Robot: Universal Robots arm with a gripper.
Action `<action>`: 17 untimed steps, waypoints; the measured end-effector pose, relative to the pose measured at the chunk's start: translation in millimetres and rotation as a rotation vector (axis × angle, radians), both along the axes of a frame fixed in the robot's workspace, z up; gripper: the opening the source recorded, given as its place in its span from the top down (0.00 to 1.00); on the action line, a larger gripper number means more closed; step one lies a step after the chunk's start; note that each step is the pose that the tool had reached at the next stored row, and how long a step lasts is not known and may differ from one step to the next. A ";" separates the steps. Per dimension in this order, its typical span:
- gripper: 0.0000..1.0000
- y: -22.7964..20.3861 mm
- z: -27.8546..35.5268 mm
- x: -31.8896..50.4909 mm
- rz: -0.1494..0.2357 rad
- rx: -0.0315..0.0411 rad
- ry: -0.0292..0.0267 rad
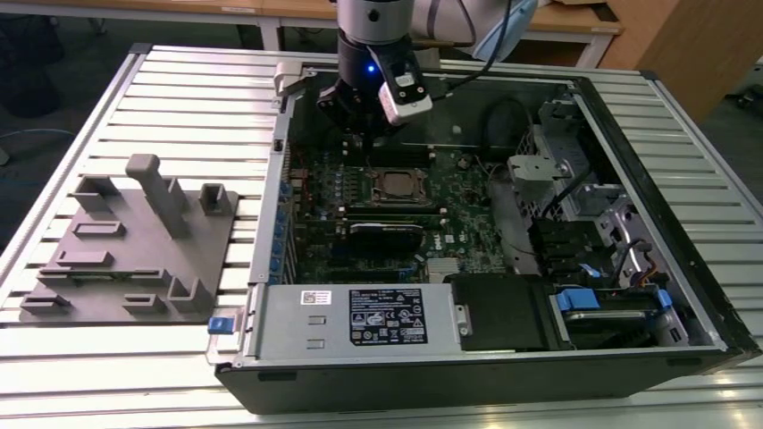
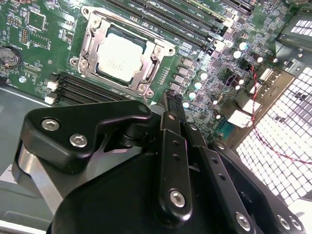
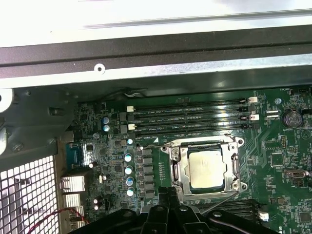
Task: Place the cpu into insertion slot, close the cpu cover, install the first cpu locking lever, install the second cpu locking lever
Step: 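Install the first cpu locking lever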
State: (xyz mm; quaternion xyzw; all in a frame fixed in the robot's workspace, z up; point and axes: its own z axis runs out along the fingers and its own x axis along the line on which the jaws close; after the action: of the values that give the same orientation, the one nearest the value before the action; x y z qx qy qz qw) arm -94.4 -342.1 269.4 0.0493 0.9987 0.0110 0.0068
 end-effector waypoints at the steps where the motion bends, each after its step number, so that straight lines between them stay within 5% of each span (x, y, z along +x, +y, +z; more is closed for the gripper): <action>1: 0.90 0.0 0.8 0.0 0.000 0.0000 0.0000; 17: 0.90 0.0 7.3 0.0 0.000 0.0000 0.0000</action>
State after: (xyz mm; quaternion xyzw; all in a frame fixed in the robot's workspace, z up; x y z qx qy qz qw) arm -94.4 -342.1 276.7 0.0493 0.9987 0.0110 0.0068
